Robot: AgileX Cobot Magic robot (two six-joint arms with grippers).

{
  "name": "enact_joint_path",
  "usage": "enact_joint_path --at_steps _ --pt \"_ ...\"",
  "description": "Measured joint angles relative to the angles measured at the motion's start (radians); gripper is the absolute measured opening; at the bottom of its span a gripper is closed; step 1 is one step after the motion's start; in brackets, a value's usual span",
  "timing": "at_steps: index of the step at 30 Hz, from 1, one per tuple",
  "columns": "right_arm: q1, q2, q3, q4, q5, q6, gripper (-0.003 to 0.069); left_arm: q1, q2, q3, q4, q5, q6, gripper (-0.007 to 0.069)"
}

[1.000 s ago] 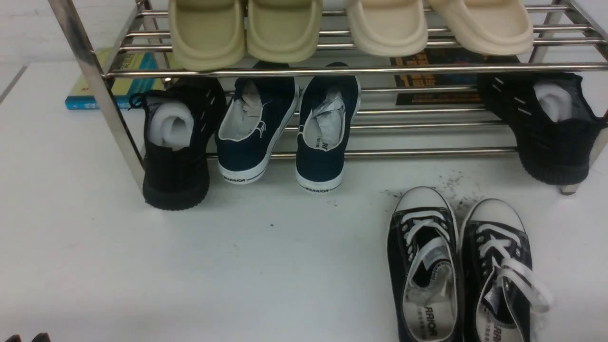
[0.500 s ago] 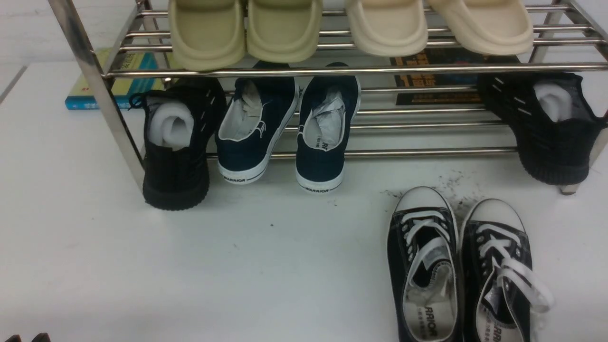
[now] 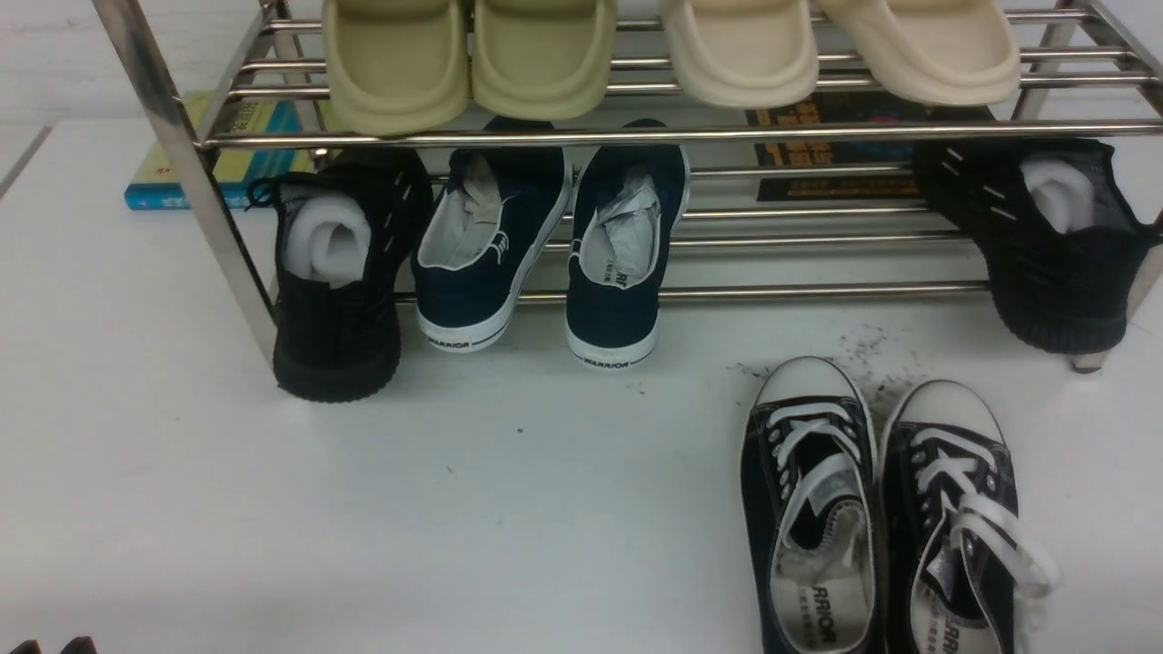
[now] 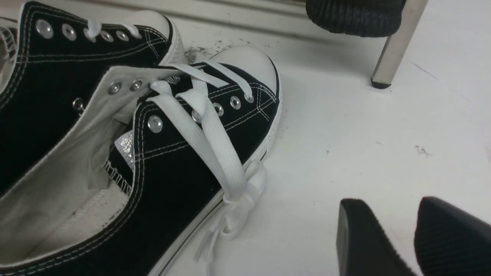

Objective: Take the shoes off the shelf with your hand on the white table.
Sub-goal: 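Grasp a shoe standing on the lower shelf of the shoe rack with the left gripper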

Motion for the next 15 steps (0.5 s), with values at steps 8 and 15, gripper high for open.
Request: enact_joint_path --at_steps 8,15 --pt "0.000 0.000 0.000 0.000 0.000 0.000 0.0237 0.000 0.000 0.000 0.000 0.000 0.000 0.0242" --pt "0.000 0.000 0.000 0.000 0.000 0.000 0.0238 0.000 0.000 0.000 -0.033 -0.004 -0.074 0.0242"
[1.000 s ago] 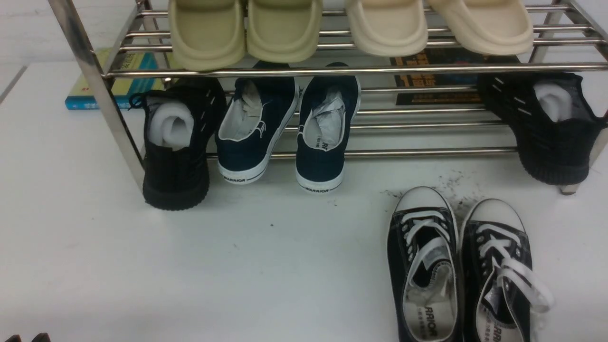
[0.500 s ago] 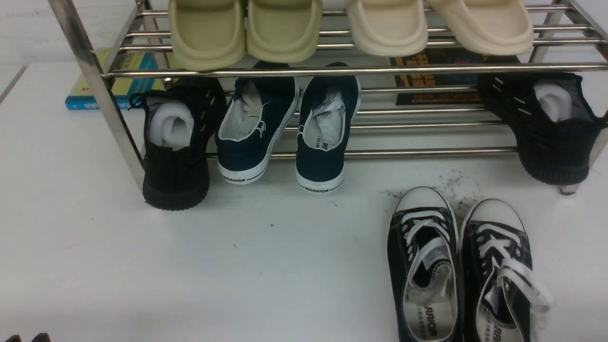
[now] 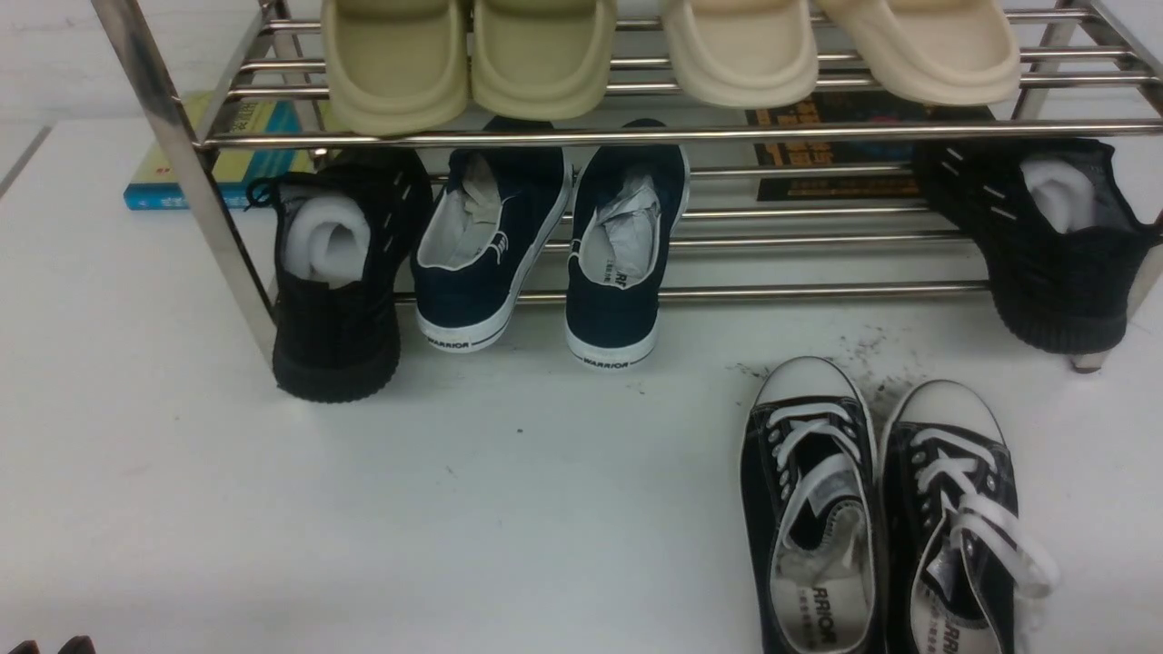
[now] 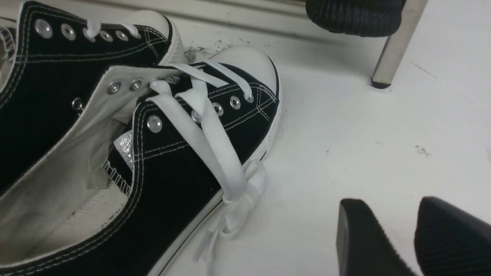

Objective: Take the shoes off the shelf with your hand on the white table.
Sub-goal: 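Grasp a shoe standing on the lower shelf of the shoe rack with the left gripper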

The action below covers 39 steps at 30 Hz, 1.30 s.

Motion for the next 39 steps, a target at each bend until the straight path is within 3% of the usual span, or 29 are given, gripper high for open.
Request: enact_joint_path --at_steps 3,4,5,6,9,13,18,21,26,29,31,34,38,39 --pt "0.000 0.000 0.000 0.000 0.000 0.000 0.0238 0.000 0.000 0.000 -0.112 -0.002 -0.114 0.0242" --pt "0.000 0.000 0.000 0.000 0.000 0.000 0.0238 0.000 0.000 0.001 -0.244 -0.002 -0.241 0.0242" --pt "0.000 0.000 0.000 0.000 0.000 0.000 0.0238 0.000 0.000 0.001 -0.258 -0.002 -0.255 0.0242" --pt "0.000 0.000 0.000 0.000 0.000 0.000 0.0238 0.000 0.000 0.003 -0.366 -0.002 -0.363 0.0242" --pt "0.000 0.000 0.000 0.000 0.000 0.000 0.0238 0.000 0.000 0.006 -0.509 0.000 -0.519 0.0242" --pt "0.000 0.000 0.000 0.000 0.000 0.000 0.0238 0.000 0.000 0.007 -0.562 0.000 -0.596 0.0242" --pt "0.000 0.000 0.000 0.000 0.000 0.000 0.0238 0.000 0.000 0.007 -0.563 -0.040 -0.605 0.0240" --pt "0.000 0.000 0.000 0.000 0.000 0.000 0.0238 0.000 0.000 -0.012 -0.563 -0.060 -0.561 0.0188" --pt "0.000 0.000 0.000 0.000 0.000 0.000 0.0238 0.000 0.069 -0.248 -0.539 0.047 -0.381 0.0018" --pt "0.000 0.000 0.000 0.000 0.000 0.000 0.0238 0.000 0.197 -0.393 -0.495 0.180 -0.314 0.0001" --pt "0.000 0.000 0.000 -0.001 0.000 0.000 0.0238 0.000 0.402 -0.554 -0.426 0.408 -0.230 0.0001" --pt "0.000 0.000 0.000 -0.001 0.000 0.000 0.0238 0.000 0.635 -0.734 -0.352 0.625 -0.122 0.0001" --pt "0.000 0.000 0.000 -0.001 0.000 0.000 0.0238 0.000 0.849 -0.875 -0.335 0.710 -0.018 0.0001" --pt "0.000 0.000 0.000 -0.001 0.000 0.000 0.0238 -0.005 0.954 -0.932 -0.381 0.722 0.037 0.0001"
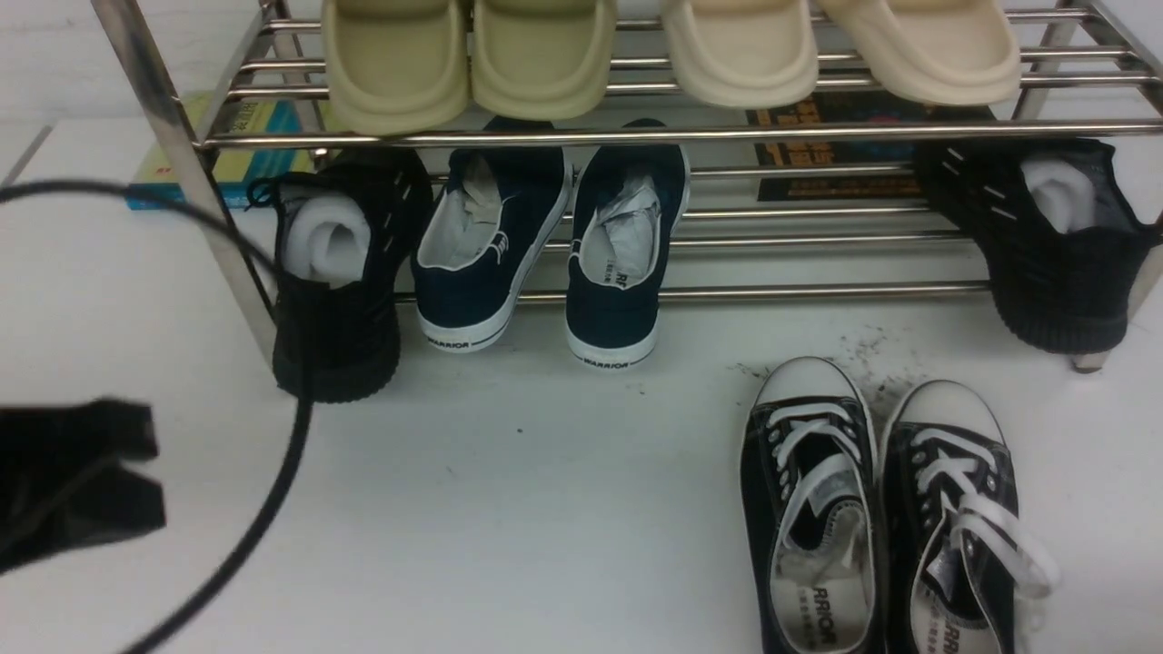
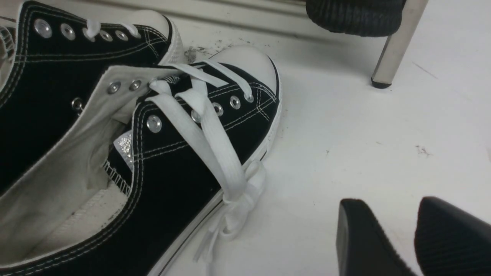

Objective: Take the shoes off the shelf with your hand on the white table.
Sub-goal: 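Grasp a shoe standing on the lower shelf of the shoe rack with the left gripper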

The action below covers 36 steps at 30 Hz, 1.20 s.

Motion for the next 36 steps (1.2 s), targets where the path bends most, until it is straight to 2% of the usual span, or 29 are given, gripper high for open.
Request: enact_joint_path --at_steps 2,4,6,8,10,13,16,18,24,29,36 --pt "0.000 0.000 0.000 0.000 0.000 0.000 0.0238 -0.021 0.051 -0.033 -0.030 0.002 0.023 0.0001" --pt "0.000 0.000 0.000 0.000 0.000 0.000 0.0238 -0.127 0.163 -0.085 -0.084 -0.041 0.042 0.0001" --pt "0.000 0.000 0.000 0.000 0.000 0.000 0.0238 -0.194 0.202 -0.101 -0.086 -0.077 0.032 0.0001" --pt "0.000 0.000 0.000 0.000 0.000 0.000 0.0238 -0.324 0.272 -0.149 -0.052 -0.171 -0.017 0.0011" --pt "0.000 0.000 0.000 0.000 0.000 0.000 0.0238 -0.418 0.346 -0.212 0.037 -0.221 -0.112 0.0036" --pt "0.000 0.000 0.000 0.000 0.000 0.000 0.0238 -0.485 0.424 -0.290 0.135 -0.236 -0.203 0.0082" --pt "0.000 0.000 0.000 0.000 0.000 0.000 0.0238 -0.546 0.525 -0.390 0.294 -0.240 -0.317 0.0162" --pt "0.000 0.000 0.000 0.000 0.000 0.000 0.0238 -0.595 0.605 -0.470 0.412 -0.251 -0.395 0.0253" --pt "0.000 0.000 0.000 0.000 0.000 0.000 0.0238 -0.664 0.757 -0.590 0.583 -0.267 -0.473 0.0372" --pt "0.000 0.000 0.000 0.000 0.000 0.000 0.0238 -0.668 0.822 -0.630 0.663 -0.295 -0.549 0.0387" --pt "0.000 0.000 0.000 0.000 0.000 0.000 0.0238 -0.668 0.869 -0.631 0.761 -0.315 -0.590 0.0388"
